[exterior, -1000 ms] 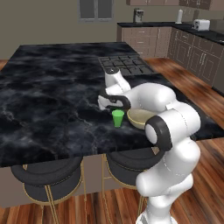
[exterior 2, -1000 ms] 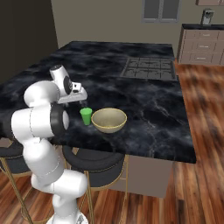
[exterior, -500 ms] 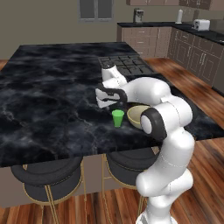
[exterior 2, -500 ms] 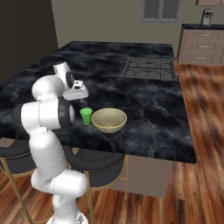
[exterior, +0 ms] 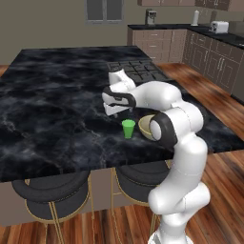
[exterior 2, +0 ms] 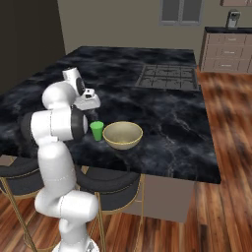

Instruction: Place the cup inside the bowl on the dining table and move the bowl to any counter.

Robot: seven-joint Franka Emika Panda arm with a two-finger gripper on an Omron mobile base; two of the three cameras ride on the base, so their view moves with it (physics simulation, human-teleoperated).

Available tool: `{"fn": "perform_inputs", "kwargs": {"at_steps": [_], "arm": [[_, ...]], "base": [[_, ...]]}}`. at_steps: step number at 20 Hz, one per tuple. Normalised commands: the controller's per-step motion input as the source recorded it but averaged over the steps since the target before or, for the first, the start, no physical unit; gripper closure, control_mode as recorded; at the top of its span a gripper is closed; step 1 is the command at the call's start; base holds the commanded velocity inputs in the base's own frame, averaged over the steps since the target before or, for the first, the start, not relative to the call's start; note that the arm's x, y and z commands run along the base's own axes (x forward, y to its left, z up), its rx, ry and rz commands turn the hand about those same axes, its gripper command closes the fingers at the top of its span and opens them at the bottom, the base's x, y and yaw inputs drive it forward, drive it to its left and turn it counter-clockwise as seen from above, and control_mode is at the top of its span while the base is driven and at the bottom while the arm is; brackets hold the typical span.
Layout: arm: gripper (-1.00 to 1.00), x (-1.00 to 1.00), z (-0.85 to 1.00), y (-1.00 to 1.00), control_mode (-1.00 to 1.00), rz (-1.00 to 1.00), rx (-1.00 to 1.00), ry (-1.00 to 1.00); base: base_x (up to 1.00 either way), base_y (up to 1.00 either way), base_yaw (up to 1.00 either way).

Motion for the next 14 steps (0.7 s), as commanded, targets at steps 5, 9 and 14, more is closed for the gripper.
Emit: {"fn": "perform_inputs", "kwargs": {"at_steps": [5, 9, 14], "arm": [[-1.00, 0.27, -0.04, 0.03, -1.00, 0.00, -0.02, 0.00], [-1.00, 0.28, 0.00, 0.05, -1.00, 0.00, -0.01, 0.00], [-1.00, 0.26, 0.00, 0.06, -1.00, 0.00, -0.01, 0.00]], "base": [[0.00, 0.00, 0.00], [0.00, 0.00, 0.00], [0.00, 0.00, 0.00]]}}
